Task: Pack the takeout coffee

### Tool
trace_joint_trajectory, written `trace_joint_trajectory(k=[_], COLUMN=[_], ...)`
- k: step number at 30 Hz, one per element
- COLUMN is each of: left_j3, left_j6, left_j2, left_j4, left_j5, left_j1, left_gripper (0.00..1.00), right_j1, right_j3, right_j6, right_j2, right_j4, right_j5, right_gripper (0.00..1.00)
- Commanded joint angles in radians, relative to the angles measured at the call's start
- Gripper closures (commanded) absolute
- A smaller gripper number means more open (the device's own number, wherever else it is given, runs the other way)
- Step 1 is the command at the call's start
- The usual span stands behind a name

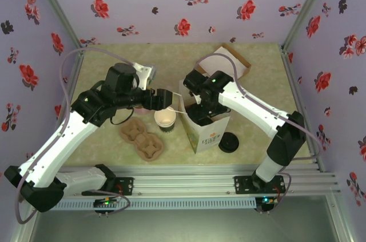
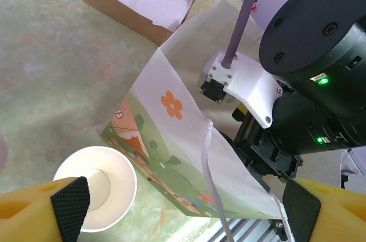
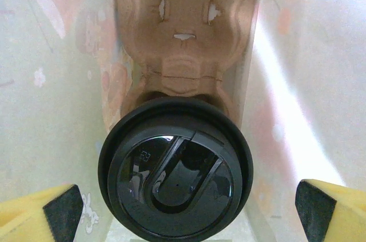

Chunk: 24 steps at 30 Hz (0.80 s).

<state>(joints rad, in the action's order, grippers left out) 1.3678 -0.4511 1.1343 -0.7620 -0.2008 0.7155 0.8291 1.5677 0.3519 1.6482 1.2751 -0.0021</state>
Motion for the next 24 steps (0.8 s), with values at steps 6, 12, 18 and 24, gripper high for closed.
trace_joint_trajectory(k=[6,12,18,24], left_j3=[0.004,0.003,0.007,0.014], left_j6=[0.005,0.006,0.005,0.005], left_j2=[0.008,0.008,0.012,0.016], left_j4=[0.026,0.024,0.023,0.023], left_j5=[0.014,0.014,0.015,0.015], left_j1=[0.006,0.007,0.006,0.006], left_gripper=[0.09,0.1,0.09,0.09], right_j1=[0.011,0.015,0.02,0.028], right_j3=[0.036,0.05,0.06,0.076], right_j6=[0.029,0.032,0.033,0.037], right_j2=[-0.042,-0.043,-0.051,-0.067], right_j4=[0.041,0.048,0.058,0.066], right_j5=[0.03,0.034,0.041,0.045], right_gripper=[0.03,0.03,0.03,0.03])
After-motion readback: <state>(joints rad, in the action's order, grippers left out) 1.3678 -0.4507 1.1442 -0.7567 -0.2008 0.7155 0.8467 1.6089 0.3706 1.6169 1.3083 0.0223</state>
